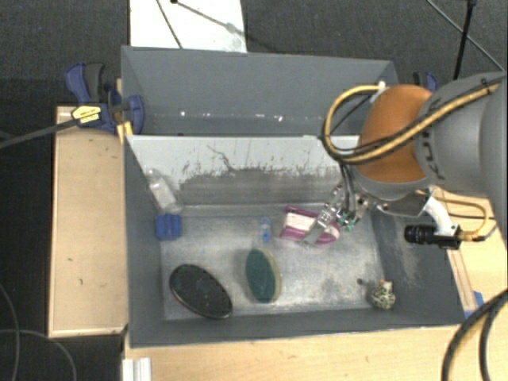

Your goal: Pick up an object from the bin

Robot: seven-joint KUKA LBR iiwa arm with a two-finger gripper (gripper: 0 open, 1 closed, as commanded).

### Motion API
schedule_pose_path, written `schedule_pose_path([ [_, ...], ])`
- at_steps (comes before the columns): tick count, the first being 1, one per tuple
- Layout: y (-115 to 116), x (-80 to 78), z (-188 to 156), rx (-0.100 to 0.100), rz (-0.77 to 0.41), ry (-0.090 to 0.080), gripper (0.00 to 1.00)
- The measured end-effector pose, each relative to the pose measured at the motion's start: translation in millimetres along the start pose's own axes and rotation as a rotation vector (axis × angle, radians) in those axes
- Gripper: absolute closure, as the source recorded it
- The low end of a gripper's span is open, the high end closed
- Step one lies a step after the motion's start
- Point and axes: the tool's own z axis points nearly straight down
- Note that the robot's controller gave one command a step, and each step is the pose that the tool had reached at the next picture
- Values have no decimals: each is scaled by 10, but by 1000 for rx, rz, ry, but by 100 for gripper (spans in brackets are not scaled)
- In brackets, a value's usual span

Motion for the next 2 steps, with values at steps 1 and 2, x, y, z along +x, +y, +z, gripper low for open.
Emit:
schedule_pose_path([
  [1, 40, -244, 711, 9, 66, 5, 0],
  [2, 43, -247, 675, 8, 61, 2, 100],
])
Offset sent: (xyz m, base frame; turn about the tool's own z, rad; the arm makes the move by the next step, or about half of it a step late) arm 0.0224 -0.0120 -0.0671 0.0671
